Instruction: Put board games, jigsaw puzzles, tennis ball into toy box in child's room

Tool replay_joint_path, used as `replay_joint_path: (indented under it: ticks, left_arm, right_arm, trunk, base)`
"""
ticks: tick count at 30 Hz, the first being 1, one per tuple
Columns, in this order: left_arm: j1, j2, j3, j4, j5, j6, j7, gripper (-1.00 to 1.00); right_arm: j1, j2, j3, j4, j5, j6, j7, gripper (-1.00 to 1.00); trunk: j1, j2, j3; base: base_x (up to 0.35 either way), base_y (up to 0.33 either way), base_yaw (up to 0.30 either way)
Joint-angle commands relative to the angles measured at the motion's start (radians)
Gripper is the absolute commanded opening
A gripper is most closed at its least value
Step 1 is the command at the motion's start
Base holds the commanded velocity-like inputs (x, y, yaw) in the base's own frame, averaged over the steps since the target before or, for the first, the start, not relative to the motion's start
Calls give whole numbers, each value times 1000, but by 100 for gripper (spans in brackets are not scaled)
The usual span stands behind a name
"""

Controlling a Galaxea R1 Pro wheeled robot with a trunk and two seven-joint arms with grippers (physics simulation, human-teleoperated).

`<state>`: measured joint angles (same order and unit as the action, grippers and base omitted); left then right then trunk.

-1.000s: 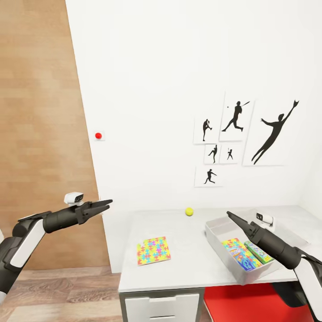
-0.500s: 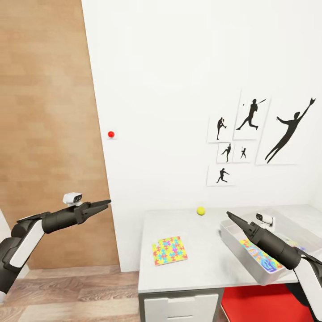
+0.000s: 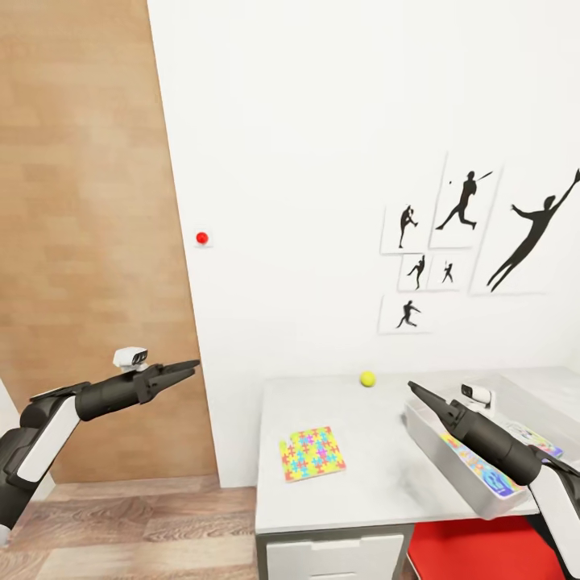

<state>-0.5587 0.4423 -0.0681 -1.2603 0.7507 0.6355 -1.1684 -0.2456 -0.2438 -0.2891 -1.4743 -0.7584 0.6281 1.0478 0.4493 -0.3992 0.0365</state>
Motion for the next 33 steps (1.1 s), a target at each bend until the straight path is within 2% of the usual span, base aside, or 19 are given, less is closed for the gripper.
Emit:
replay_joint_path:
  ticks: [1,33]
  left_arm:
    - [0,1,-2,1,9,9,1,100]
    - [0,1,-2,2,9,9,1,100]
  right_arm:
    - [0,0,0,0,-5,7,-2,100]
    - [0,0,1,0,-6,7,-18,100]
  trunk:
    - [1,-1,-2]
    - [1,-1,-43]
  base:
    - [144,76,0]
    - [133,45,0]
